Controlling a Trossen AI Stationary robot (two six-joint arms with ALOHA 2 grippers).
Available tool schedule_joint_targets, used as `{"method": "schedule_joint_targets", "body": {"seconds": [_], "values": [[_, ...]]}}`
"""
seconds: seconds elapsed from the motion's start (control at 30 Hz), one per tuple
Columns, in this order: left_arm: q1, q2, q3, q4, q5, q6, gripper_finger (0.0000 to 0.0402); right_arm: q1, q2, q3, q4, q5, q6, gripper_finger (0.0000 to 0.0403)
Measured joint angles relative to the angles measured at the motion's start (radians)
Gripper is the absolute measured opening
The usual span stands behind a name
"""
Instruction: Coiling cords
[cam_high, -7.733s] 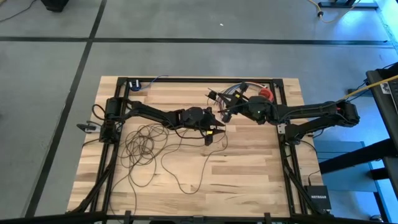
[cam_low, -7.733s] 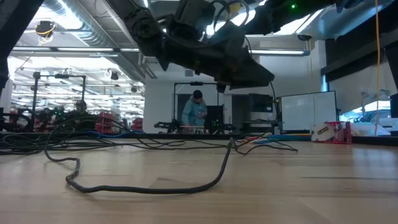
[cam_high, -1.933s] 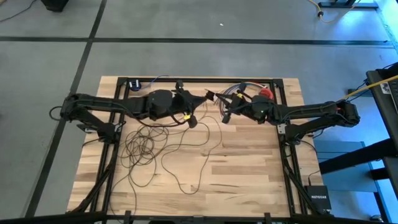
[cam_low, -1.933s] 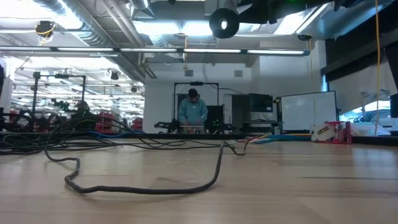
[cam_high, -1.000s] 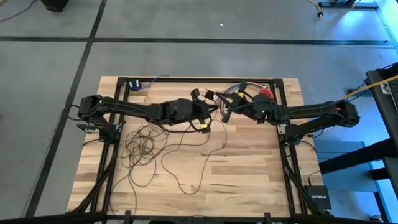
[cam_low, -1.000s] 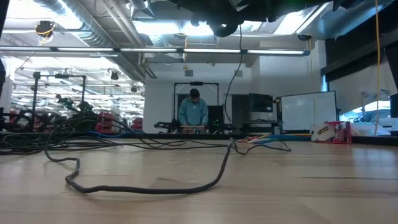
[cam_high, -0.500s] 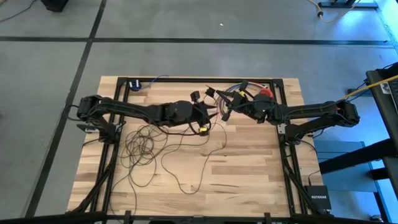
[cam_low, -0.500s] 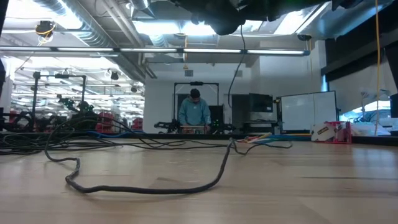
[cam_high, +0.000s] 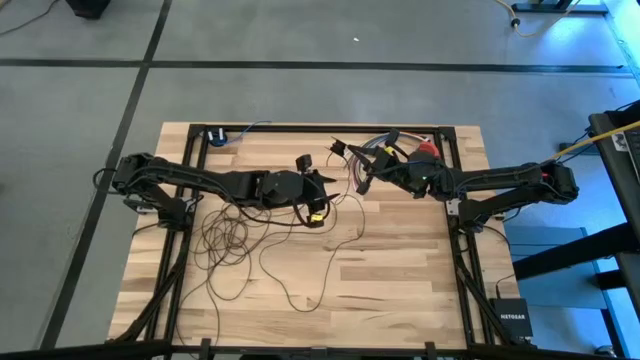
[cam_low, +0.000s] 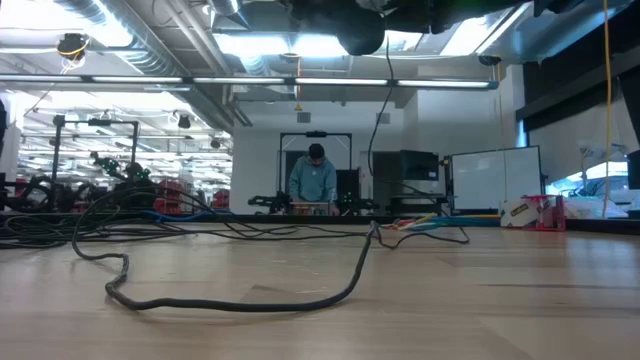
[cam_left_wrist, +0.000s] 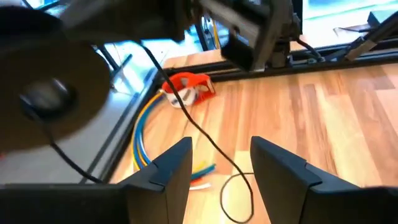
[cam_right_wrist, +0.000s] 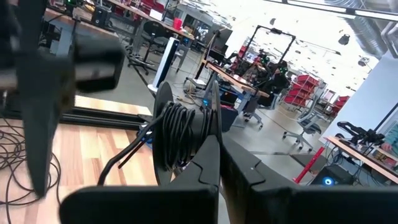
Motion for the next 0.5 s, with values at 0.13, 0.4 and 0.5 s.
{"method": "schedule_joint_targets", "body": {"seconds": [0.13,0.4,0.5], "values": [[0.003,0.049,-0.074,0.131,0.0,-0.038,0.0155,0.0,0.0,0.0,0.003,-0.004,0.0,0.0006],[0.045,0.175,-0.129,0.338,0.044,-0.122,0.0155,0.001,0.0,0.0,0.004,-0.004,-0.001,0.0006],[0.062,0.196,-0.129,0.367,0.106,-0.137,0.0155,0.0,0.0,0.0,0.005,-0.004,-0.001,0.0006]]}}
